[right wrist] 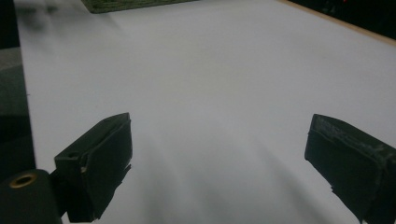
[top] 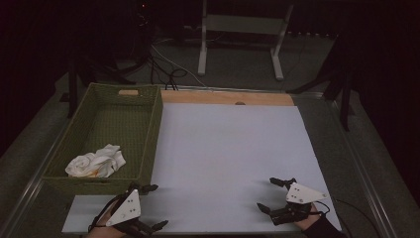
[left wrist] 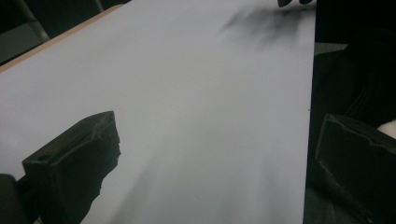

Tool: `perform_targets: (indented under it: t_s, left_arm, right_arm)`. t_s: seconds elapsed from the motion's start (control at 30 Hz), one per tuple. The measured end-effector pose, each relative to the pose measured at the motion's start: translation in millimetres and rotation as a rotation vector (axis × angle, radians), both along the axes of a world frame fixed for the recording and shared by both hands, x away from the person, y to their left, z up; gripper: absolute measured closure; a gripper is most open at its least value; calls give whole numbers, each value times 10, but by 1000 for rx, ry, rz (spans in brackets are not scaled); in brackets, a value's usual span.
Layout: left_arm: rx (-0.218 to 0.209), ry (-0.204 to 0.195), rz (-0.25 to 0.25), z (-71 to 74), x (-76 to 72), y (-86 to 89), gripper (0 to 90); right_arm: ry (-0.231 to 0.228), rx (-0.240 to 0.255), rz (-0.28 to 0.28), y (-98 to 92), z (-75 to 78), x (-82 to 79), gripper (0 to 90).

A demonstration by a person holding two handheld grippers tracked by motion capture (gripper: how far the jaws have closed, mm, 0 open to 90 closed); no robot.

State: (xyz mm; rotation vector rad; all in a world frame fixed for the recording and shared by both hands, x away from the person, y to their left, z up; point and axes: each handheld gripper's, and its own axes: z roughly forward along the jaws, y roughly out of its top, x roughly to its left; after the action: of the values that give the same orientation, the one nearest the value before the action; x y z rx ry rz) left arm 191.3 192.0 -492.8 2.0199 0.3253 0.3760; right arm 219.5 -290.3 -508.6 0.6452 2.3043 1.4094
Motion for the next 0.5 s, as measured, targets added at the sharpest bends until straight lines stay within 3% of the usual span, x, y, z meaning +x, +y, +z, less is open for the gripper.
perform_targets:
  t_s: [0.17,0.3,0.5]
  left_arm:
    - [8,-4,-5,13,6,9,3]
    - [59,17,-18,6,11,23,3]
    - [98,56,-46,12,28,12,3]
  right_arm:
    - [29,-12,15,16,1,4,77]
    - [36,-33,34,44,1,9,77]
    - [12,-26,33,60,13,6,78]
